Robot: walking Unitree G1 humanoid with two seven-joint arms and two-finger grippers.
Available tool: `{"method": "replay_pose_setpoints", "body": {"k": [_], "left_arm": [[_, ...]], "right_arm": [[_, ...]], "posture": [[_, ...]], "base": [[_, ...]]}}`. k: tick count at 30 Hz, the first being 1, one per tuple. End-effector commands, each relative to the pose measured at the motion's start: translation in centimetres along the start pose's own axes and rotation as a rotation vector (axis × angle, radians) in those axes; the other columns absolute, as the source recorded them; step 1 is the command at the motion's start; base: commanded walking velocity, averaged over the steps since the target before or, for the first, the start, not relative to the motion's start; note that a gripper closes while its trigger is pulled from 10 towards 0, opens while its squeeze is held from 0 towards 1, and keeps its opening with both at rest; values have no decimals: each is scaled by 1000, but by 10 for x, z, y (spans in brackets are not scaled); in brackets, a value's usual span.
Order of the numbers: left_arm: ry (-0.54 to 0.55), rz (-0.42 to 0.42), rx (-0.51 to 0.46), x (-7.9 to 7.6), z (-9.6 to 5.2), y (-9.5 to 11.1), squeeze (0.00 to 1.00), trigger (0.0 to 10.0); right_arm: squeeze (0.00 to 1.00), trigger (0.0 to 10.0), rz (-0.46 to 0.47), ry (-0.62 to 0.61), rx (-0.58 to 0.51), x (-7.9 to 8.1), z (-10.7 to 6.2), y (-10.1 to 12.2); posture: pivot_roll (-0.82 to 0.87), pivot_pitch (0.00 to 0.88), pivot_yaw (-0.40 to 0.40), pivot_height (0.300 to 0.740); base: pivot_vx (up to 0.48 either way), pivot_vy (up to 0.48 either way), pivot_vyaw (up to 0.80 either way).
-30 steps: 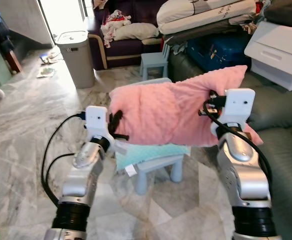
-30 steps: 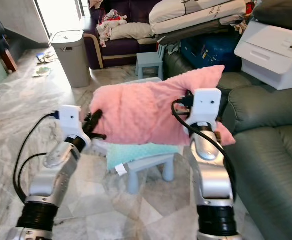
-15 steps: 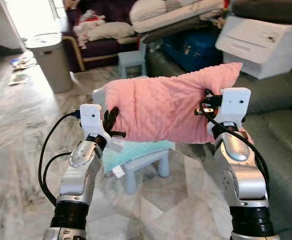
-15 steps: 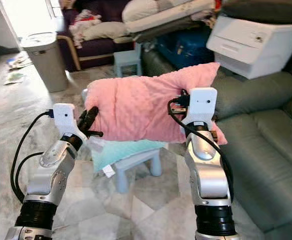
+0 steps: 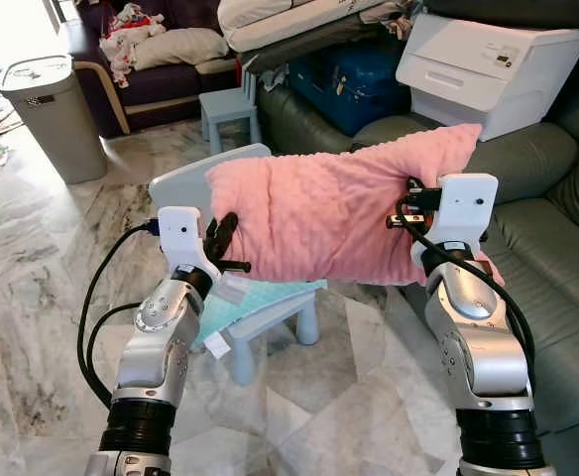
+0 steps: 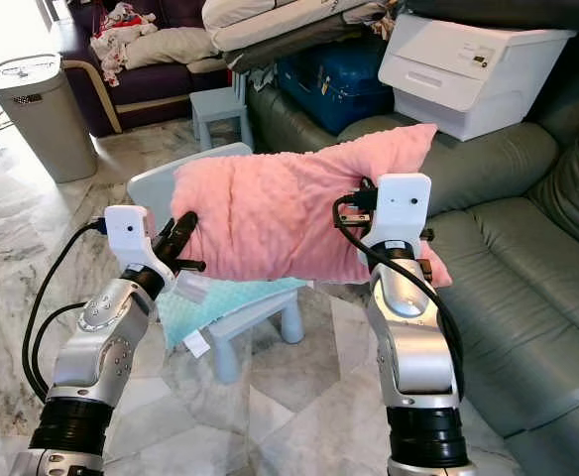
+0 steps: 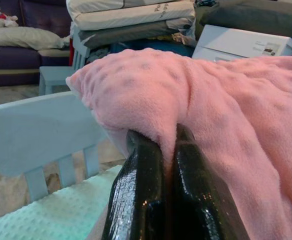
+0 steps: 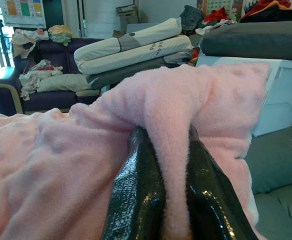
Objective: Move the pillow to the sofa
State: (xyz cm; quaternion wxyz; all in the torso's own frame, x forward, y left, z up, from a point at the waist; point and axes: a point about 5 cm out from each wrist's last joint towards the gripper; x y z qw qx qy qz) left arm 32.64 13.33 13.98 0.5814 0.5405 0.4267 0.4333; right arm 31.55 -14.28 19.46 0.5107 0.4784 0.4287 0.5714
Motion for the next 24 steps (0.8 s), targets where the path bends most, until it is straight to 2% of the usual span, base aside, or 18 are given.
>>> {"method": "replay_pose_setpoints", "body": {"k": [1,5,15,24], "left_arm": [[-11,-4,-3,0,1,2,0,10000],[-15,-3,2,0,1,1,0,10000],[-32,-4,4,-3,0,0,0,10000],[-36,-5,8,-3,0,-2,0,10000]], "right_arm": [[0,10000,7,15,-37,4,1,10],[0,10000,8,13,-37,3,0,10],[0,10000,9,13,-38,3,0,10],[0,10000,9,13,-36,3,-1,10]], "posture": [[-189,0,38,740],[-189,0,40,740],[-192,0,40,740],[-192,0,41,740]], "base": [[0,0,-788],[0,0,-788],[274,0,-786],[0,0,-771]]}}
Point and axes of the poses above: a point about 5 cm out from each wrist's last joint towards the gripper, its own z axis pointing out of the wrist towards the gripper, its own y axis along the axis of the wrist's last joint, x = y × z, and after that the axes turned 9 degrees about z, right-handed
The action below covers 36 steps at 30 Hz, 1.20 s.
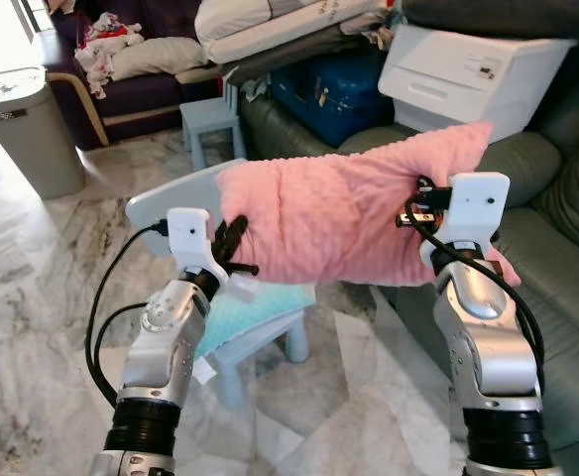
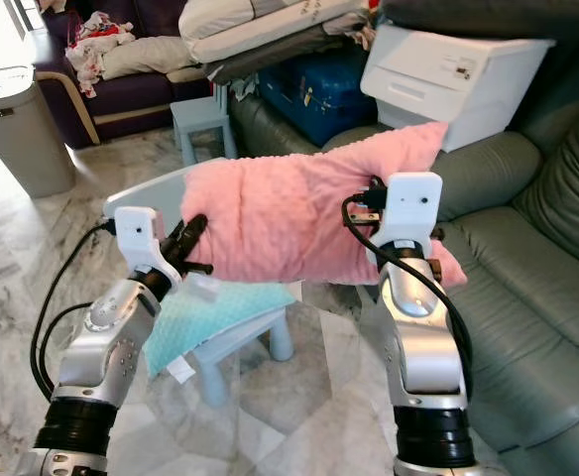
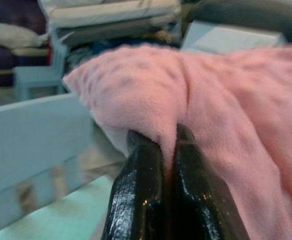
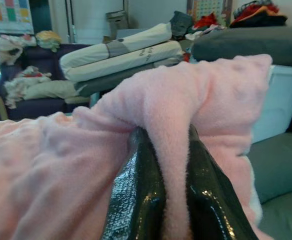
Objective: Move the pillow to the sofa
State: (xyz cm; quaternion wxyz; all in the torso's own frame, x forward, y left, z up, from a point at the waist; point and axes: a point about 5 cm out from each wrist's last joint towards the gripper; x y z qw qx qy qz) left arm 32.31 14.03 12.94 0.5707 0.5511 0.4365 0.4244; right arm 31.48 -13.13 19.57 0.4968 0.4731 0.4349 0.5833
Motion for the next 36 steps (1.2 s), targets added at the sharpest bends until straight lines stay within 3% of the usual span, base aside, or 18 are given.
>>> {"method": "replay_pose_setpoints", "body": {"k": [1,15,29,36], "left_arm": [[-38,-2,-31,-9,5,8,0,10000],[-47,2,-25,-10,5,7,0,10000],[-58,-5,-30,-11,3,7,0,10000],[-58,-8,-21,-12,2,5,0,10000]], "right_arm": [[0,10000,-10,-23,-40,-8,0,10],[0,10000,-10,-18,-40,-7,0,10],[0,10000,-8,-18,-37,-7,-1,9],[0,10000,-7,-18,-40,-7,-2,9]], "posture": [[-192,0,41,740],[-191,0,39,740],[-191,0,41,740],[-192,0,42,740]], "base": [[0,0,-775],[0,0,-771],[376,0,-769],[455,0,0]]}}
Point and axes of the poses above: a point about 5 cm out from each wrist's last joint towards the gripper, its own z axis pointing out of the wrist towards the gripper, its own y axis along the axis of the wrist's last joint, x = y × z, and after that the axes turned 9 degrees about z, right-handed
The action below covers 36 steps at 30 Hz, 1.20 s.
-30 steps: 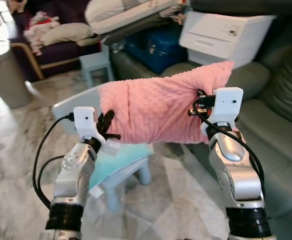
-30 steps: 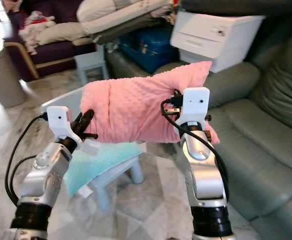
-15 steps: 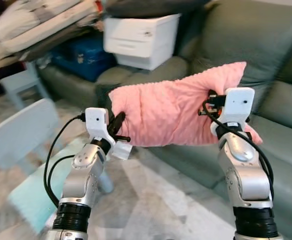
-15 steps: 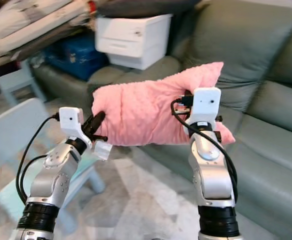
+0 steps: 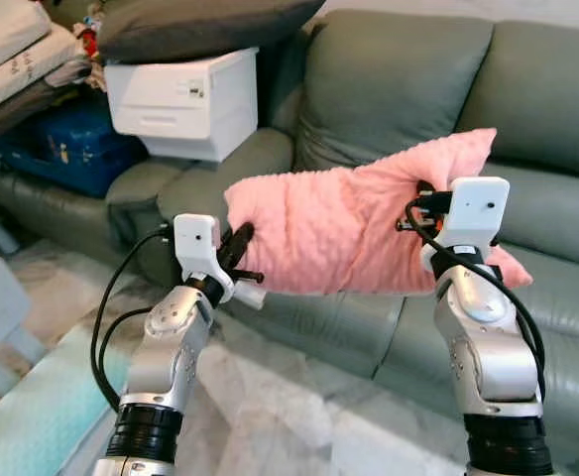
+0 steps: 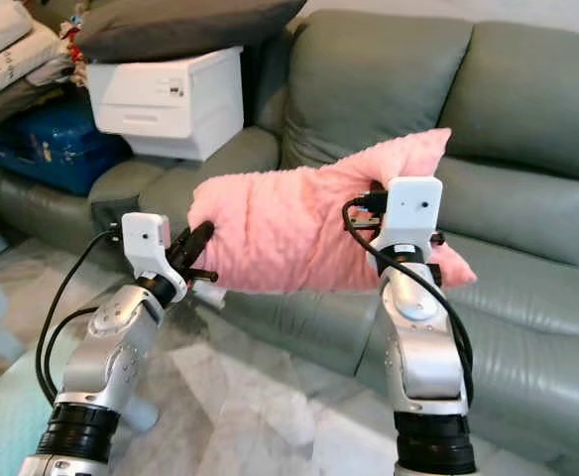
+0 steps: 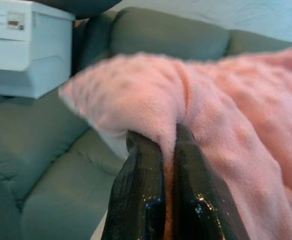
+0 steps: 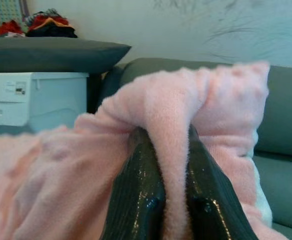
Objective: Move the pillow to the sofa
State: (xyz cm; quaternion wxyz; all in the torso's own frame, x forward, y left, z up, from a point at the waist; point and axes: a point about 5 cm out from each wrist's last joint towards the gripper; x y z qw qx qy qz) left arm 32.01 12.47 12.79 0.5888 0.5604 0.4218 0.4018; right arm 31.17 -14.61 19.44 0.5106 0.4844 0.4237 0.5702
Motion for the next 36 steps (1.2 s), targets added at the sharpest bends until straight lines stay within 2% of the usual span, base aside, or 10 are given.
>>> {"method": "replay_pose_setpoints", "body": {"k": [1,17,23,30,36], "left_arm": [[7,9,-19,4,1,7,0,10000],[32,-7,28,2,1,2,0,10000],[25,15,27,3,2,4,0,10000],[9,3,25,1,2,4,0,10000],[4,24,22,2,1,4,0,10000]], "right_arm": [[0,10000,3,31,-37,8,1,8],[0,10000,7,26,-28,8,1,6],[0,10000,10,21,-22,9,1,5],[0,10000,11,24,-23,11,2,5],[0,10000,16,26,-35,11,1,6]], "posture": [[-192,0,42,740],[-188,0,43,740],[-187,0,46,740],[-184,0,51,740],[-183,0,55,740]], "base": [[450,0,0],[0,0,0],[0,0,-726],[0,0,-758],[0,445,-325]]}}
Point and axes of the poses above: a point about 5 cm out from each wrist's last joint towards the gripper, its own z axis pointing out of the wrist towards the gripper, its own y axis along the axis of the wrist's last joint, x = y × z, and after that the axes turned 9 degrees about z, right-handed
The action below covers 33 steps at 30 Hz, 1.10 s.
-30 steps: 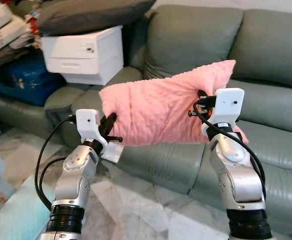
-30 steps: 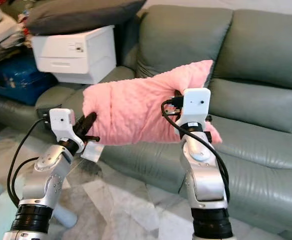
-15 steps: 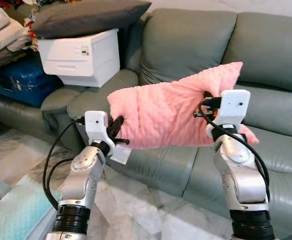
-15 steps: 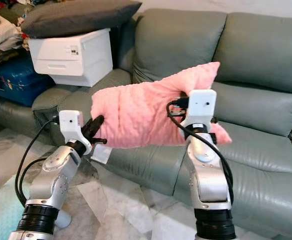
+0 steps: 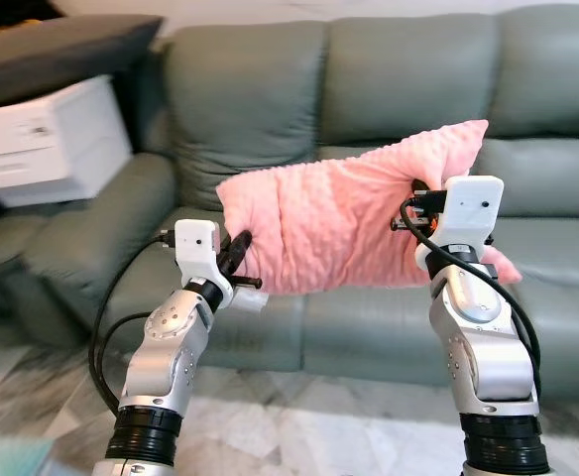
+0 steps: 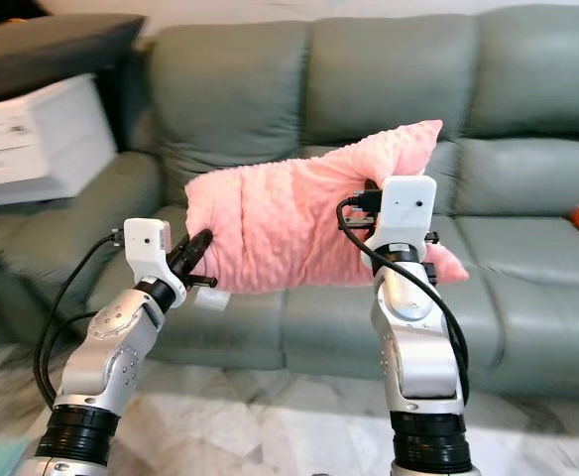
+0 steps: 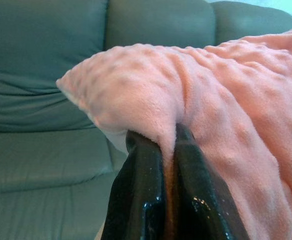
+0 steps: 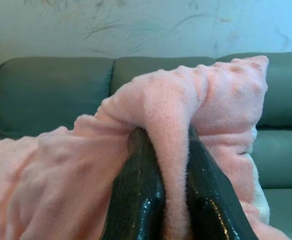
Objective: Move the pillow to the sofa
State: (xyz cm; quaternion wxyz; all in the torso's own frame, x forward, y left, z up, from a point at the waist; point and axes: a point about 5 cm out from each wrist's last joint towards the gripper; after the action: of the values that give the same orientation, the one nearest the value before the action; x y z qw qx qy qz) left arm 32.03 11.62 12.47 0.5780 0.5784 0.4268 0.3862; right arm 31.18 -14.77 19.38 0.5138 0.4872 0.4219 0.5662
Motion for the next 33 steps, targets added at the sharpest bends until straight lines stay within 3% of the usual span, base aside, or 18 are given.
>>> {"method": "replay_pose_setpoints", "body": {"k": [1,33], "left_arm": [[23,39,-26,11,-3,8,0,10000],[27,39,-26,12,-7,7,0,10000]], "right_arm": [[0,10000,21,39,-38,13,1,7],[0,10000,26,38,-43,15,-3,4]], "posture": [[-183,0,57,740],[-179,0,72,740]], "base": [[255,0,0],[24,0,0]]}}
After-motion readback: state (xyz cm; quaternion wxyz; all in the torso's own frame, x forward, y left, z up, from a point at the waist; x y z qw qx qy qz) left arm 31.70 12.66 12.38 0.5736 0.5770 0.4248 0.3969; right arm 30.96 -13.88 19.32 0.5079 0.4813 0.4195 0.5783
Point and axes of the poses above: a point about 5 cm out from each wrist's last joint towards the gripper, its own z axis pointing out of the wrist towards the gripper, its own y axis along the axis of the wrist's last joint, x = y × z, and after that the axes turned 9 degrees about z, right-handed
